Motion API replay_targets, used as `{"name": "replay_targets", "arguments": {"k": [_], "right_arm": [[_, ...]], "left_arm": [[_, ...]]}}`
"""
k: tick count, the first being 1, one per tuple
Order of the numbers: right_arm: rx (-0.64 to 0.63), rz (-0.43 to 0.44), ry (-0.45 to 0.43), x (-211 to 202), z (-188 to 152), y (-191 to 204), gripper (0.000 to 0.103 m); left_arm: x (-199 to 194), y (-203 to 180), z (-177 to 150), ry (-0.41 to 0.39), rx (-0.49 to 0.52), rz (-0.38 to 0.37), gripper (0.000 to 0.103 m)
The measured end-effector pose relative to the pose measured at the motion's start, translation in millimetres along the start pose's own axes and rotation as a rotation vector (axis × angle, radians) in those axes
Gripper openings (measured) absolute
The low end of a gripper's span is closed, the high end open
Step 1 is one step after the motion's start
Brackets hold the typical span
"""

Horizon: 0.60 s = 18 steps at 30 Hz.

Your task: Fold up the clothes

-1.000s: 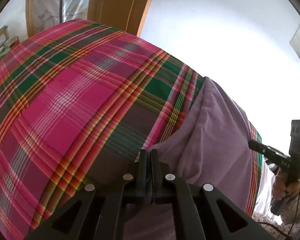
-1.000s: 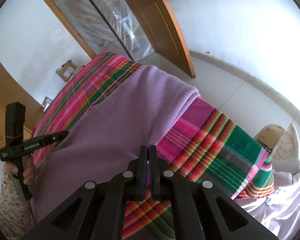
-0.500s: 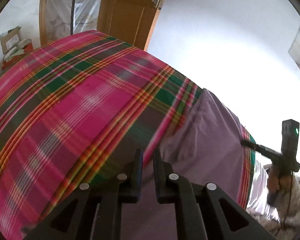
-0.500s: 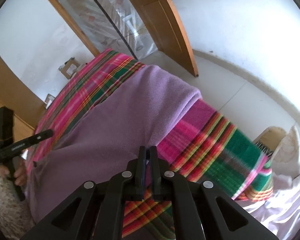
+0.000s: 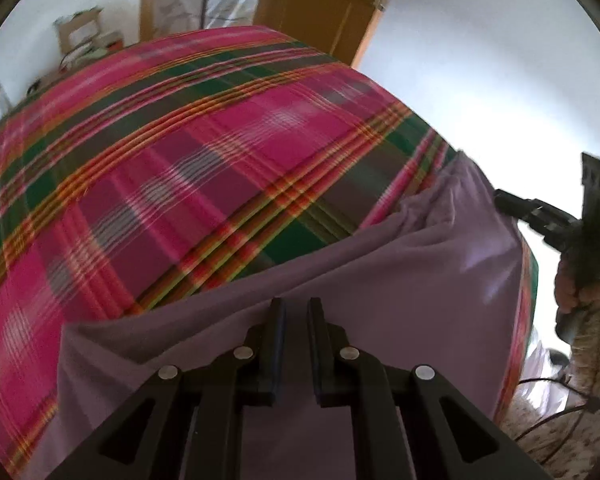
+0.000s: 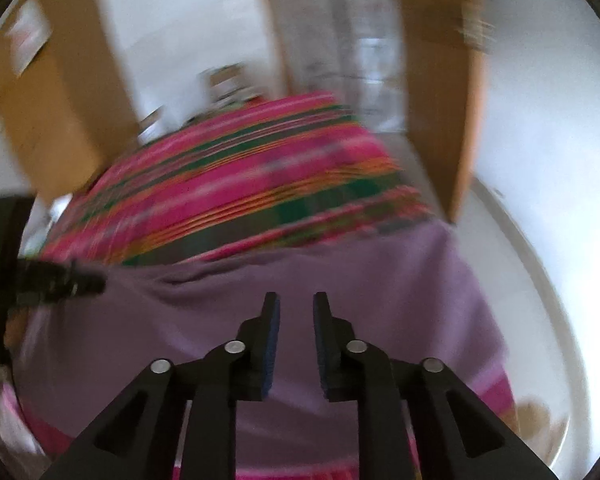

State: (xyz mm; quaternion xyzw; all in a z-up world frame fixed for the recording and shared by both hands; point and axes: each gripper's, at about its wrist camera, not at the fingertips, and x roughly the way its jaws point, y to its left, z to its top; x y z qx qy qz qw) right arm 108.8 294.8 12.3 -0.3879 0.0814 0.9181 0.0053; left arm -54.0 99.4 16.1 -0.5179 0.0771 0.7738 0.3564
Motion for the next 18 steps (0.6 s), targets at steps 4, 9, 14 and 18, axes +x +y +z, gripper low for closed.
{"name": "replay_targets", "arguments": {"k": [4,9,14,18], "right_arm": [[-0.150,0.084,0.072,32,14,19,0.030],[-0.325,0.090,0.124,60,17,41,0.034],[-0.492,0.074,0.113,70,15,61,0.035],[-0.502,0.107,0.136,76,25,58,0.036]], "left_arm": [[-7,14,-5,-0.010,-0.042,0.030,0.011],[-14,32,-7,-0.038,-0.123,0.030,0.011],[-19,47,-5,-0.059,-0.191,0.044,0.011],[-24,59,-7,-0.069,-0.241,0.069,0.011]]}}
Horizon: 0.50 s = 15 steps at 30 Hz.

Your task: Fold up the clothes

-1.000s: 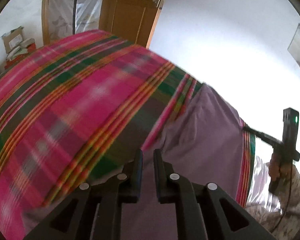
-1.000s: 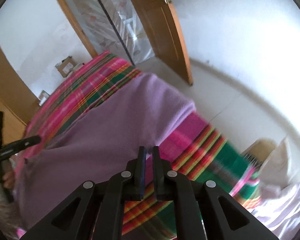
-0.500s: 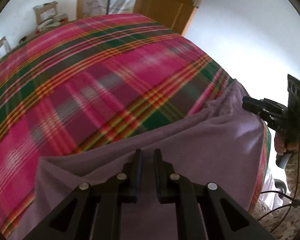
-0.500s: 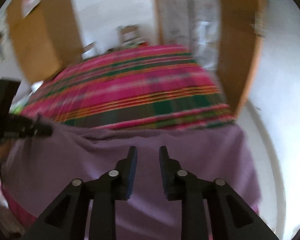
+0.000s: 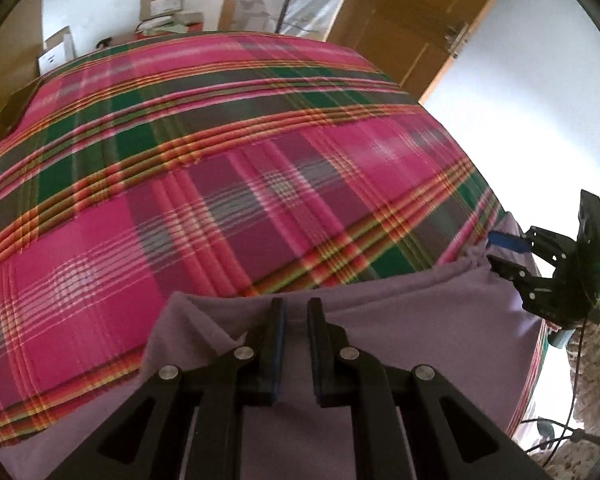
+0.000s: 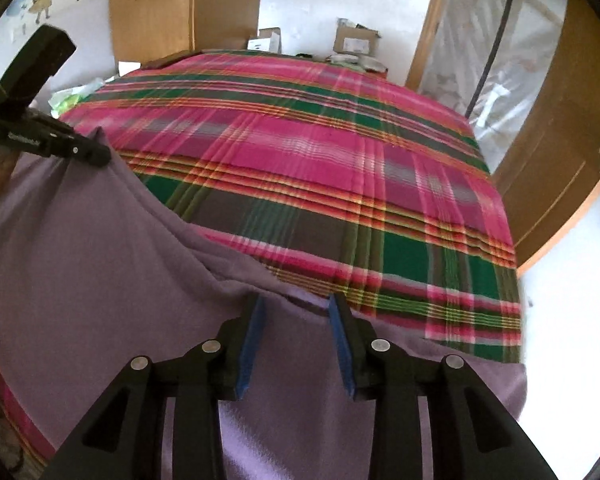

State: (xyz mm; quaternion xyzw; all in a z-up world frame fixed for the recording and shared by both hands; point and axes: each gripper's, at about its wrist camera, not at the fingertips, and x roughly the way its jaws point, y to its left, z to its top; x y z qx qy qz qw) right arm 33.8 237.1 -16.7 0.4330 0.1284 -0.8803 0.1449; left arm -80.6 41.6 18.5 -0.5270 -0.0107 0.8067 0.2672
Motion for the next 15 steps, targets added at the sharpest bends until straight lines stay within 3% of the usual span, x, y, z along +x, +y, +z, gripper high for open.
{"name": "replay_targets", "arguments": {"k": [4,12,15], "right_arm": [[0.006,0.092,0.017,1,0,0,0.036],[0.053,0.146,0.003,2,-4,-8,0.034],[0.046,0.155,-0.004,1,-4,-7,0.024]], "left_arm": [[1,7,0,-0.010,-0.031,0.022,0.011],[-4,27,2,-0.036,-0.111,0.024,0.011],[-5,31,2,-0.042,-0.126,0.021,0.010]]}}
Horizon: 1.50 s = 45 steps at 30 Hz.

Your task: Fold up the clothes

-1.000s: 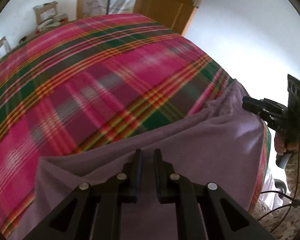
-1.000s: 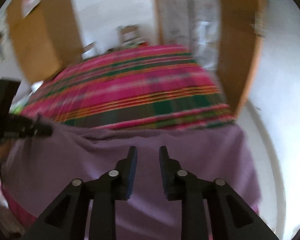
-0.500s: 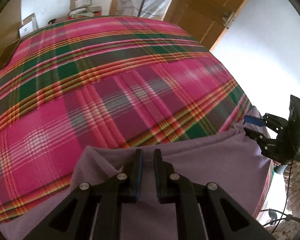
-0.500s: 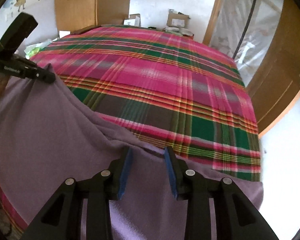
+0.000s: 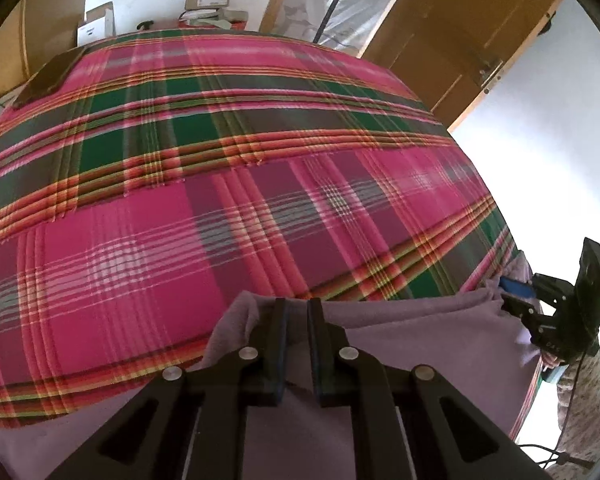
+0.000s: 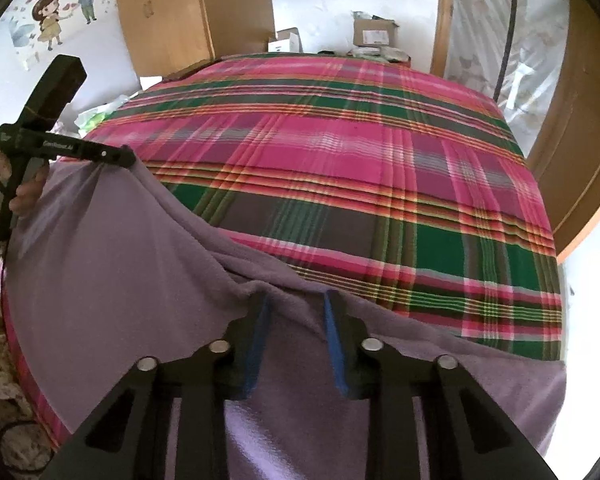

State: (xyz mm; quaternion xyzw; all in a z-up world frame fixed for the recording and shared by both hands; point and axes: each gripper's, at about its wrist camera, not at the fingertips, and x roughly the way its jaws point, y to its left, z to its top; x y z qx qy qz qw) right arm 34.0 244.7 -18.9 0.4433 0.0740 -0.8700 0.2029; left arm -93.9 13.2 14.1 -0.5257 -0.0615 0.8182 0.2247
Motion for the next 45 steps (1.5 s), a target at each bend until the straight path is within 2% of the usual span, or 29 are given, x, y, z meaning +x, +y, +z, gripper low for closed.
{"name": "replay_targets", "arguments": {"k": [2,5,8,12,16,22,25,29,31,32,37,41,45], "right_arm": [[0.001,-0.005,-0.004,-1,0,0,0.012],[0.003,-0.023,-0.005,0,3,1,0.006],[0.023,-0.079,-0.034,-3,7,3,0.004],[0.058,-0.118,-0.096,-13,14,2,0.004],[0.064,-0.136,-0.039,2,13,-1,0.004],[0.088,-0.153,-0.033,7,11,-2,0.005],[0.099,-0.151,-0.028,5,12,-2,0.010],[0.168,-0.166,-0.086,-12,7,-5,0.017],[0.213,-0.183,-0.110,-22,4,-7,0.019],[0.234,-0.184,-0.118,-26,1,-8,0.021],[0.299,-0.174,-0.150,-46,-18,-1,0.024],[0.261,-0.129,-0.172,-56,-33,28,0.025],[0.203,-0.143,-0.157,-50,-49,59,0.025]], "left_arm": [[-1,0,1,-0.008,0.002,0.016,0.010],[-1,2,3,-0.027,0.002,0.061,0.008],[0,8,5,-0.032,-0.025,0.058,0.003],[-1,10,5,-0.043,-0.022,0.068,0.003],[-1,12,6,-0.051,-0.032,0.070,0.003],[0,11,7,-0.052,-0.032,0.076,0.003],[-2,12,6,-0.054,-0.037,0.083,0.003],[-14,14,2,-0.077,-0.040,0.103,0.003],[-24,17,-1,-0.098,-0.055,0.145,0.014],[-30,19,-3,-0.110,-0.068,0.162,0.016],[-66,27,-29,-0.161,-0.120,0.151,0.017],[-86,27,-65,-0.171,-0.131,0.151,0.017],[-98,33,-102,-0.161,-0.146,0.197,0.017]]}}
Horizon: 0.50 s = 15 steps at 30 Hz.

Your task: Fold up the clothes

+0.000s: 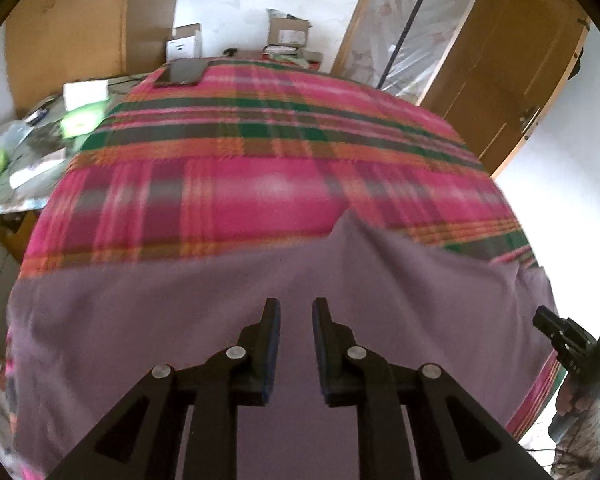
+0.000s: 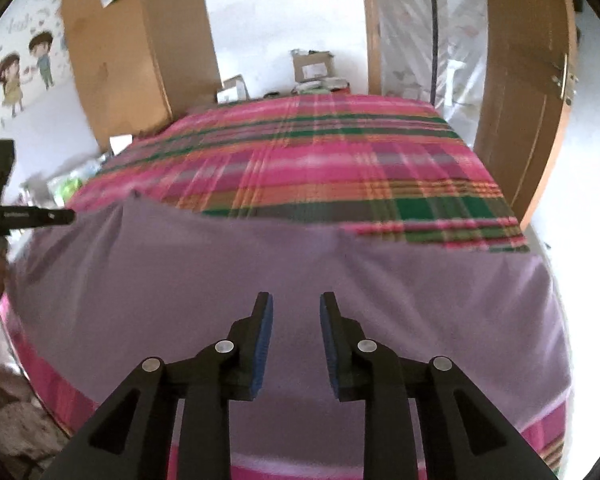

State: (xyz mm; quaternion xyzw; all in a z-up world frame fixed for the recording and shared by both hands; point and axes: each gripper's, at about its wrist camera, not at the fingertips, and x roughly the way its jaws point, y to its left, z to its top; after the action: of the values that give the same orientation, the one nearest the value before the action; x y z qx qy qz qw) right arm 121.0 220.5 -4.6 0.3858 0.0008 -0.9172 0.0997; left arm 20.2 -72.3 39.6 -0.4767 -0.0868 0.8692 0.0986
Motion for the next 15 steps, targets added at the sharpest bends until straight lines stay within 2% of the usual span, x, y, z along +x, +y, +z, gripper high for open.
{"name": "replay_targets", "arguments": {"k": [6,15], "right_arm": [[-0.027,-0.032,0.009,0,-28,16,0.026],[0.034,-0.097,-0.037,-14,-49,10,0.027]], "left_arm": [[-19,38,-40,-0.001,-0.100,0.040,0.017],[-49,76,-82,-0.059,-0.216,0.018,0.016]]}}
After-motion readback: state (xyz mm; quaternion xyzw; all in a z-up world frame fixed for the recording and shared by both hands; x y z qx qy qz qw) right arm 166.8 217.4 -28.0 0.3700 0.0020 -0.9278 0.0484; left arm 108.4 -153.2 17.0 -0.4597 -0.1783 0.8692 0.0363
